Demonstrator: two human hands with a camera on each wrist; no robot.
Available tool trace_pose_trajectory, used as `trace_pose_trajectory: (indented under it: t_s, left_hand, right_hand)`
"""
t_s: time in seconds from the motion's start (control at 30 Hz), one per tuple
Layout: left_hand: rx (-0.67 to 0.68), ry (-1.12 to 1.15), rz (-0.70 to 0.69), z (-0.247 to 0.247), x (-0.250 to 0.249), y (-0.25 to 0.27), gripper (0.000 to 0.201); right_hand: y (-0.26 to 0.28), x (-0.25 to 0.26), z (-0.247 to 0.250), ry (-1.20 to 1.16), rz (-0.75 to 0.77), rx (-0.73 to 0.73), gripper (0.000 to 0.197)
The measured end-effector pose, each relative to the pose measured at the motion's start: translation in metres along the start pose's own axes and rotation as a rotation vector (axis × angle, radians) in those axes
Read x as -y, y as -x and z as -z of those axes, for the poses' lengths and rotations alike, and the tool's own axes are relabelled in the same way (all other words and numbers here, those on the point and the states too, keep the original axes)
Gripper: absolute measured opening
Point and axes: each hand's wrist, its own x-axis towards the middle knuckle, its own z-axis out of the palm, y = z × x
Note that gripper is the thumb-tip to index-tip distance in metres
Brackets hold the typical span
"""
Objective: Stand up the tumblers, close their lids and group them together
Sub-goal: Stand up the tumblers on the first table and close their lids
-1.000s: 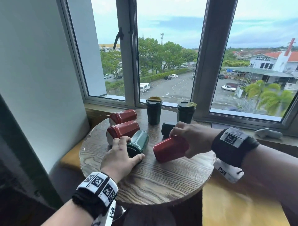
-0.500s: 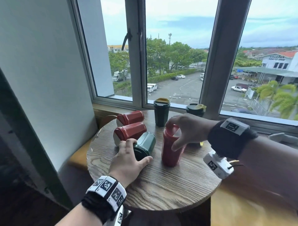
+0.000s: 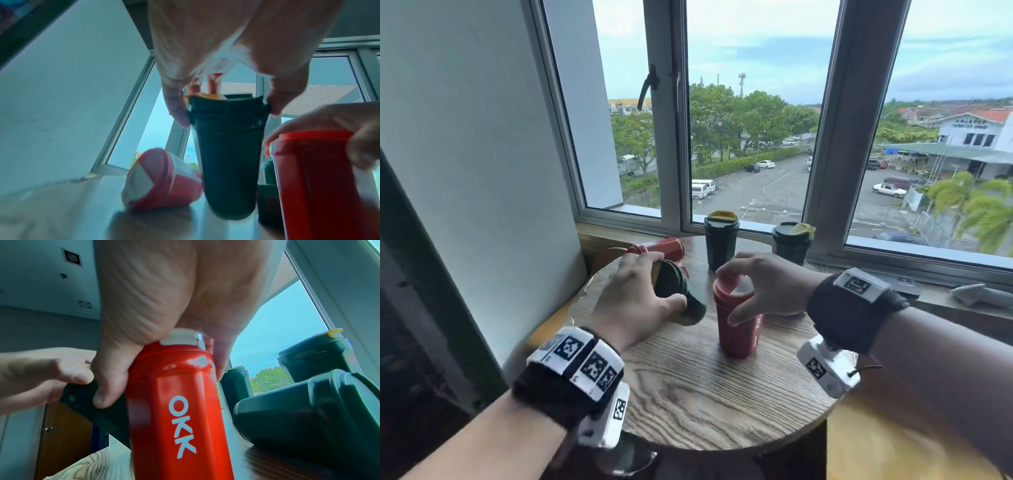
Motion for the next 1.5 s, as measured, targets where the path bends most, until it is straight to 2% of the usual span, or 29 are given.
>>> trace_pose_trajectory:
  t_s: [0.2, 0.27, 0.33, 0.43, 0.53, 0.63, 0.73, 0.9, 1.1, 1.3, 1.4, 1.5]
  left_hand:
    - [0.268, -0.169, -0.086, 0.005, -0.025, -0.036, 0.087]
    - [0.339, -0.184, -0.119, 0.002, -0.027, -0.042, 0.084]
    - [0.370, -0.192, -0.150, 0.000, -0.025, -0.047, 0.084]
    - [0.376, -0.195, -0.173, -0.003, -0.018, -0.053, 0.091]
    - [0.381, -0.172, -0.185, -0.005, -0.010, -0.053, 0.096]
    - [0.382, -0.147, -0.187, -0.003, -0.009, -0.051, 0.096]
    - [0.378, -0.148, -0.207, -0.002, -0.015, -0.045, 0.092]
    - [0.358, -0.167, -0.212, 0.000, -0.019, -0.038, 0.090]
    - [0.355, -0.156, -0.203, 0.002, -0.020, -0.036, 0.090]
    - [0.358, -0.157, -0.196, 0.003, -0.022, -0.036, 0.088]
    - [0.354, -0.129, -0.205, 0.000, -0.017, -0.037, 0.092]
    - [0.336, -0.094, -0.215, -0.007, -0.007, -0.038, 0.094]
  right_hand:
    - [0.006, -0.006, 0.002, -0.081, -0.019, -0.001, 0.097]
    - [0.014, -0.014, 0.010, -0.135, -0.030, 0.006, 0.090]
    - [0.022, -0.024, 0.024, -0.186, -0.058, 0.004, 0.075]
    - [0.034, -0.043, 0.044, -0.164, -0.149, -0.061, 0.063]
    - [0.038, -0.065, 0.049, 0.055, -0.211, -0.115, 0.063]
    - [0.035, -0.081, 0.037, 0.226, -0.286, -0.059, 0.078]
    - [0.031, -0.092, 0.016, 0.273, -0.353, -0.022, 0.099]
    - [0.027, -0.102, -0.008, 0.240, -0.439, -0.030, 0.101]
    - [0.026, -0.102, -0.016, 0.173, -0.427, -0.114, 0.083]
    - [0.013, -0.078, 0.015, 0.090, -0.316, -0.175, 0.088]
    - [-0.006, -0.065, 0.035, 0.106, -0.291, -0.143, 0.084]
    - [-0.023, -0.055, 0.044, 0.172, -0.296, -0.044, 0.082]
